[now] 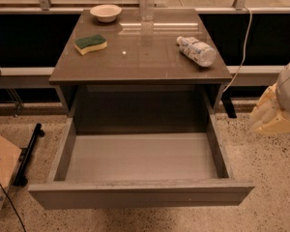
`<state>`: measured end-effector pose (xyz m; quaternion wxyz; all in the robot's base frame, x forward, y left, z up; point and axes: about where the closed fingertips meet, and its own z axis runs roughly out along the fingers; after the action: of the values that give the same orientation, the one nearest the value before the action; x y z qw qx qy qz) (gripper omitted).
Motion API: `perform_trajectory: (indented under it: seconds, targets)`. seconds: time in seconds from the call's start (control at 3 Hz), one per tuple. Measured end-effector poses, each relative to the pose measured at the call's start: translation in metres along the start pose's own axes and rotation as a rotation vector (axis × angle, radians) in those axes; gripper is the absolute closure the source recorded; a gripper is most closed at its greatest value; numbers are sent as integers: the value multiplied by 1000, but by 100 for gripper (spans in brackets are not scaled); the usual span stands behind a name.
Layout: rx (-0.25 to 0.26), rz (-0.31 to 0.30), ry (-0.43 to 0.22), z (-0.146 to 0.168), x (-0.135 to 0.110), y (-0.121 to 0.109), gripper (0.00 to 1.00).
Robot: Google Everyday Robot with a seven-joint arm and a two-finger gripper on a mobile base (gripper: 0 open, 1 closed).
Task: Close top drawer
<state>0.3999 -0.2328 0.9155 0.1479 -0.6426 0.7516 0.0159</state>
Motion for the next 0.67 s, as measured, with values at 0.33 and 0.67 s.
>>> perform_trajectory:
  seconds: [0.33,0.67]
  targets:
    - [0,0,0,0,0,0,100]
    - [8,-16,-8,8,0,3,100]
